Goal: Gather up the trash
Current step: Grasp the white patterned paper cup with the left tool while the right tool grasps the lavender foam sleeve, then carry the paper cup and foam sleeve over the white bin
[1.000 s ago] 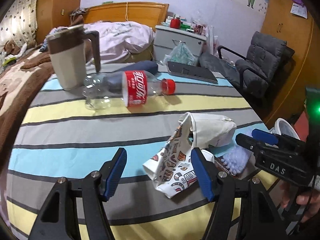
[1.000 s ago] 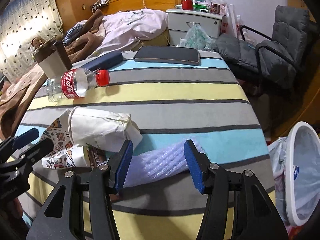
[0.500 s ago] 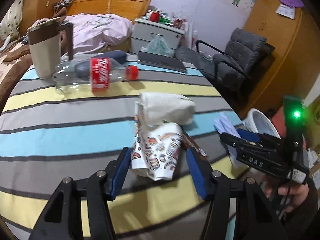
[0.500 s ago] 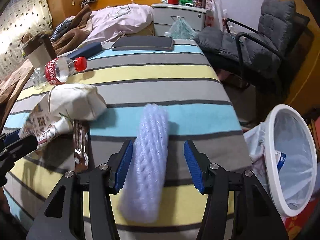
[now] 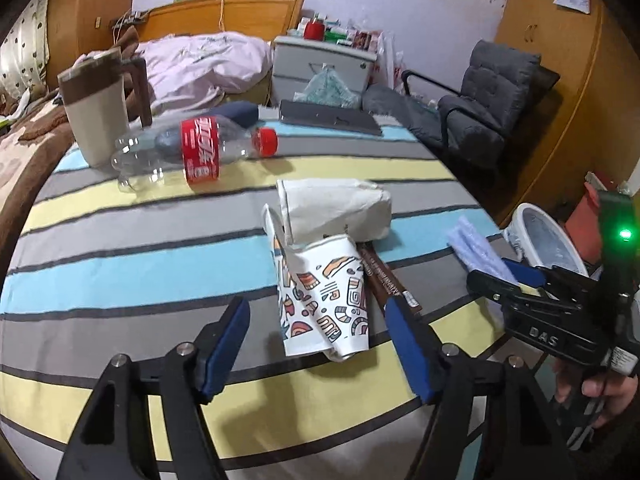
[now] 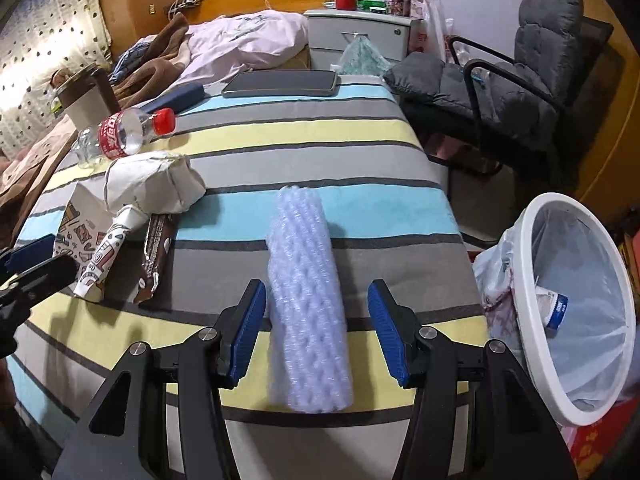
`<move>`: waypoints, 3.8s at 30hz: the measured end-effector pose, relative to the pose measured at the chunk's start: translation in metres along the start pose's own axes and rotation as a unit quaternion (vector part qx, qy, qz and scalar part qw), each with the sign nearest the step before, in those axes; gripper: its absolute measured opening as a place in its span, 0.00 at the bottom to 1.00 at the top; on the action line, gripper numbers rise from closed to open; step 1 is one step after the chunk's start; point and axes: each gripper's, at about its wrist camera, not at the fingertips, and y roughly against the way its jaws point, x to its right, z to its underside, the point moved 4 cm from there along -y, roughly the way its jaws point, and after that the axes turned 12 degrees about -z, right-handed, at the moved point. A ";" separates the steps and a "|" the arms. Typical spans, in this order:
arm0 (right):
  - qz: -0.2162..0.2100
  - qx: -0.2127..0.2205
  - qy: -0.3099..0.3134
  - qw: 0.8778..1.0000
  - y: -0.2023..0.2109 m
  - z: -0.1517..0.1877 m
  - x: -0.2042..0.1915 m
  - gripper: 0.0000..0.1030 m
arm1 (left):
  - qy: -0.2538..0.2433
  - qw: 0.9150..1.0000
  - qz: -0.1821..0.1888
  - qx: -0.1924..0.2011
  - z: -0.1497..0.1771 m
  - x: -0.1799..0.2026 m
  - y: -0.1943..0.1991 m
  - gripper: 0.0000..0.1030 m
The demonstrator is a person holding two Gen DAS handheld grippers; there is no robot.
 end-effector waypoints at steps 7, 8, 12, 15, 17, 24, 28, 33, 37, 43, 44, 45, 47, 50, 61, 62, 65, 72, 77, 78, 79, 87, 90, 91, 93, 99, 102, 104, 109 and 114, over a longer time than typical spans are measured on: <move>-0.008 0.000 0.006 1.000 0.000 0.002 0.000 0.53 | -0.018 0.999 -0.042 -0.002 0.003 0.008 -0.013 0.70; -0.009 0.001 0.007 1.000 0.001 0.002 0.001 0.52 | -0.019 0.999 -0.043 -0.003 0.003 0.009 -0.014 0.70; -0.014 0.002 0.008 1.000 0.001 0.003 0.001 0.34 | -0.023 0.999 -0.045 -0.007 0.003 0.012 -0.017 0.54; -0.020 0.004 0.010 1.000 0.002 0.003 0.000 0.33 | -0.033 0.998 -0.053 -0.004 0.004 0.015 -0.016 0.53; -0.022 0.006 0.011 1.000 0.003 0.003 0.000 0.32 | -0.034 0.998 -0.055 0.001 0.004 0.016 -0.013 0.52; -0.025 0.020 0.012 0.999 0.009 0.003 -0.002 0.29 | -0.031 0.998 -0.058 0.022 0.004 0.020 0.004 0.52; -0.028 0.026 0.015 0.999 0.013 0.003 -0.004 0.28 | -0.024 0.998 -0.056 0.032 0.005 0.021 0.016 0.52; -0.032 0.033 0.013 0.999 0.020 0.006 -0.005 0.28 | -0.024 0.997 -0.057 0.035 0.009 0.025 0.023 0.52; -0.035 0.040 0.013 0.999 0.026 0.006 -0.004 0.28 | -0.020 0.997 -0.058 0.040 0.013 0.027 0.031 0.52; -0.039 0.051 0.015 0.998 0.037 0.009 -0.005 0.28 | -0.021 0.997 -0.053 0.058 0.015 0.036 0.051 0.52; -0.041 0.054 0.014 0.998 0.039 0.010 -0.004 0.28 | -0.022 0.996 -0.053 0.061 0.015 0.038 0.054 0.52; -0.043 0.058 0.013 0.997 0.043 0.010 -0.004 0.28 | -0.024 0.996 -0.051 0.064 0.015 0.041 0.056 0.52; -0.042 0.064 0.013 0.997 0.048 0.010 -0.002 0.28 | -0.026 0.996 -0.049 0.070 0.014 0.046 0.061 0.52; -0.040 0.073 0.012 0.996 0.056 0.010 0.002 0.28 | -0.030 0.996 -0.045 0.075 0.014 0.055 0.065 0.52; -0.018 0.105 0.002 0.994 0.085 0.012 0.031 0.28 | -0.054 0.994 -0.023 0.097 0.005 0.100 0.077 0.52; -0.016 0.109 0.000 0.994 0.089 0.012 0.035 0.28 | -0.057 0.993 -0.020 0.098 0.004 0.105 0.077 0.52; -0.007 0.118 -0.007 0.993 0.097 0.013 0.047 0.28 | -0.068 0.992 -0.012 0.102 0.001 0.121 0.079 0.52; 0.015 0.134 -0.029 0.990 0.115 0.019 0.080 0.28 | -0.095 0.990 0.012 0.107 -0.007 0.165 0.078 0.52; 0.034 0.139 -0.047 0.989 0.125 0.027 0.105 0.28 | -0.116 0.987 0.038 0.103 -0.011 0.201 0.072 0.52; 0.039 0.139 -0.053 0.988 0.127 0.028 0.112 0.28 | -0.119 0.987 0.043 0.101 -0.012 0.207 0.071 0.52; 0.042 0.139 -0.056 0.988 0.129 0.030 0.116 0.28 | -0.122 0.986 0.049 0.100 -0.013 0.214 0.069 0.52; 0.069 0.135 -0.082 0.985 0.140 0.043 0.147 0.28 | -0.143 0.982 0.084 0.090 -0.019 0.259 0.060 0.52; 0.075 0.133 -0.091 0.984 0.141 0.046 0.157 0.28 | -0.154 0.980 0.093 0.090 -0.018 0.275 0.058 0.52; 0.078 0.131 -0.096 0.984 0.141 0.047 0.161 0.28 | -0.159 0.979 0.097 0.087 -0.017 0.282 0.055 0.52; 0.083 0.127 -0.100 0.983 0.141 0.049 0.167 0.28 | -0.163 0.978 0.101 0.080 -0.016 0.291 0.050 0.52; 0.099 0.113 -0.111 0.982 0.135 0.054 0.187 0.28 | -0.173 0.975 0.127 0.050 -0.012 0.317 0.029 0.52; 0.101 0.101 -0.114 0.983 0.130 0.055 0.197 0.28 | -0.179 0.974 0.131 0.043 -0.013 0.327 0.020 0.52; 0.105 0.096 -0.116 0.983 0.128 0.055 0.202 0.28 | -0.174 0.974 0.141 0.031 -0.014 0.331 0.013 0.52; 0.104 0.081 -0.118 0.984 0.120 0.058 0.212 0.29 | -0.180 0.974 0.139 0.023 -0.012 0.341 0.005 0.52; 0.102 0.075 -0.120 0.985 0.117 0.059 0.218 0.29 | -0.181 0.973 0.141 0.017 -0.011 0.347 -0.003 0.53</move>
